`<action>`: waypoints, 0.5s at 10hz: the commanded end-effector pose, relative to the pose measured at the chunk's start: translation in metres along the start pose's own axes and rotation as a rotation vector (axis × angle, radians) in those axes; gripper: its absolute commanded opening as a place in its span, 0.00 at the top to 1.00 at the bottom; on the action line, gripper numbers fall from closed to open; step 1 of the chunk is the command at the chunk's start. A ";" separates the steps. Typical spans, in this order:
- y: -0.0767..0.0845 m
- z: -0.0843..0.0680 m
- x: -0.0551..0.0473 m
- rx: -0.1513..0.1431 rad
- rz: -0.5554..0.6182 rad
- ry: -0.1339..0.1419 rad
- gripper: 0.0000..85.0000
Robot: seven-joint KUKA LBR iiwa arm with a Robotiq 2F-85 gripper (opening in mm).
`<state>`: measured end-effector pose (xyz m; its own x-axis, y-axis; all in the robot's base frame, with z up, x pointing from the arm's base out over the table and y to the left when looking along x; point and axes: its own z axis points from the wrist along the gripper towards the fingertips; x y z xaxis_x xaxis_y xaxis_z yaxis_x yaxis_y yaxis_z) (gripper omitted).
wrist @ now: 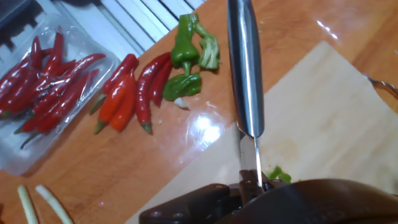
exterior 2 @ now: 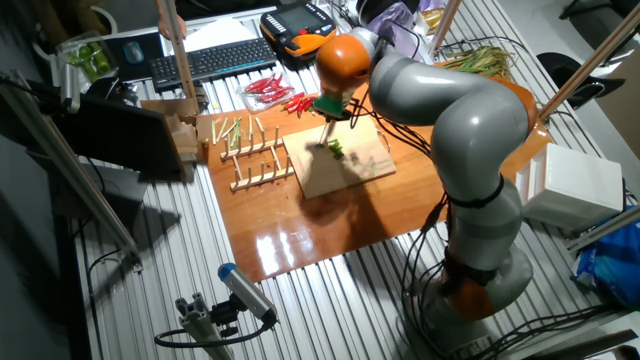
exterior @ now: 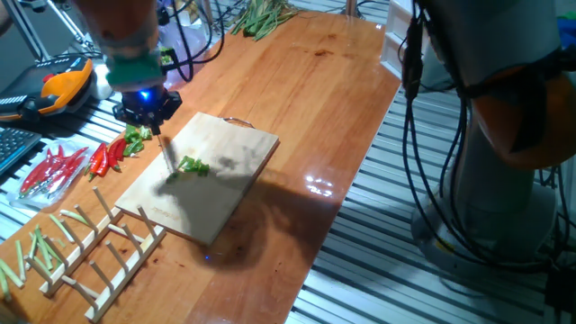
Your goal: Chop the chili peppers
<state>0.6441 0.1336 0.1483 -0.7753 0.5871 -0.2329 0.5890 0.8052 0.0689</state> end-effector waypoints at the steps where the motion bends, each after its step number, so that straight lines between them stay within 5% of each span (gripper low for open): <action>1: 0.003 0.004 -0.001 -0.031 -0.098 0.009 1.00; 5: 0.003 0.021 0.009 -0.022 -0.146 0.009 1.00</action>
<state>0.6425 0.1404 0.1248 -0.8540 0.4631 -0.2373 0.4652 0.8838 0.0506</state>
